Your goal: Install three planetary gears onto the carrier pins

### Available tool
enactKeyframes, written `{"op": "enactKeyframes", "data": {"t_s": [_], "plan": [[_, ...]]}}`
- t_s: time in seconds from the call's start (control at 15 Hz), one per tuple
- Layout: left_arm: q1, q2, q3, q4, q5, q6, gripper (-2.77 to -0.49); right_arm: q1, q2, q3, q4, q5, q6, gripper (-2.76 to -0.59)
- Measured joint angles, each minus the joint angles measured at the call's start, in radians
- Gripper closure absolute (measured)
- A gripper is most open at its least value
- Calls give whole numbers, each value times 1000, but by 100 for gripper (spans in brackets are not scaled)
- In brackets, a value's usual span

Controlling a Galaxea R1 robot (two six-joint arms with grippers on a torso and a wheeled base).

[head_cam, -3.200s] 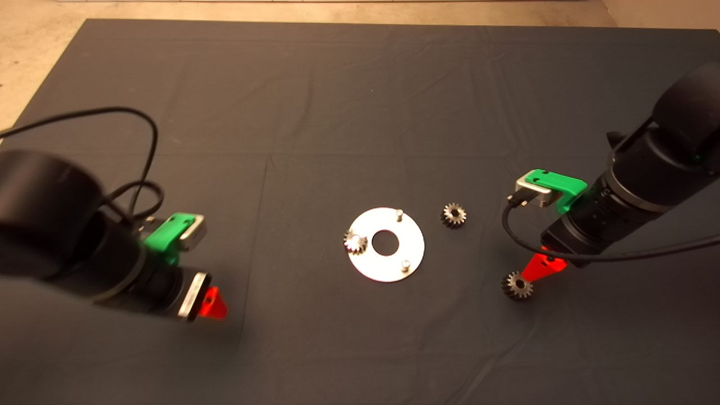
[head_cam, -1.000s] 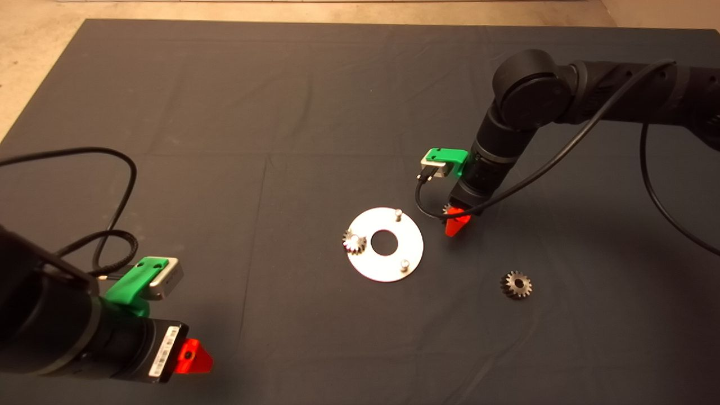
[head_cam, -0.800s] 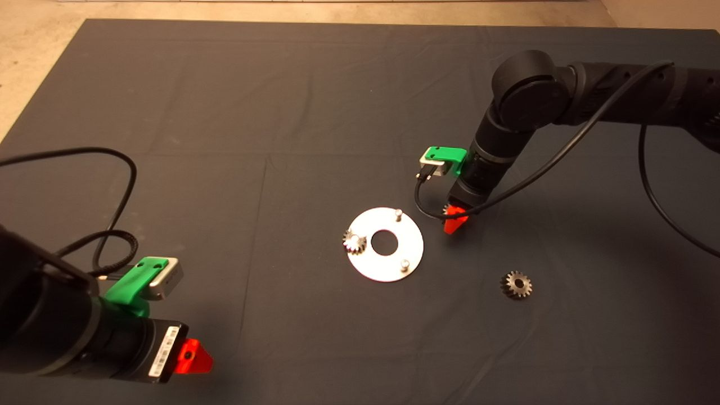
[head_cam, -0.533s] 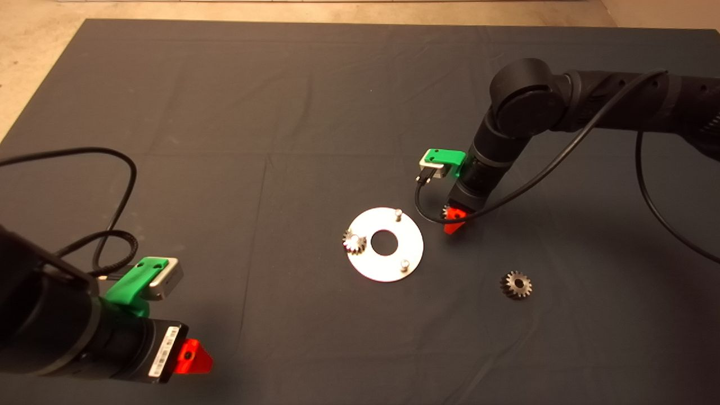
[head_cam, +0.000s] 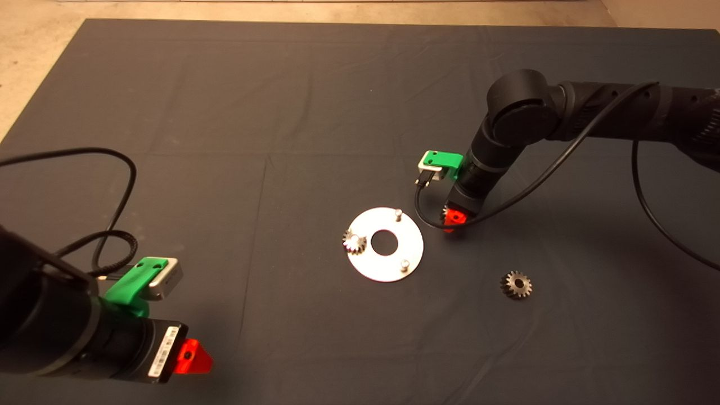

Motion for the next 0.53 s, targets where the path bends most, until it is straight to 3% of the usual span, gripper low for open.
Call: {"op": "enactKeyframes", "data": {"t_s": [0.4, 0.53], "plan": [[0, 0, 0, 0, 0, 0, -262, -11, 2, 0, -5, 0, -1, -266], [0, -1, 0, 0, 0, 0, -262, -11, 6, 1, -5, 0, -1, -253]]}}
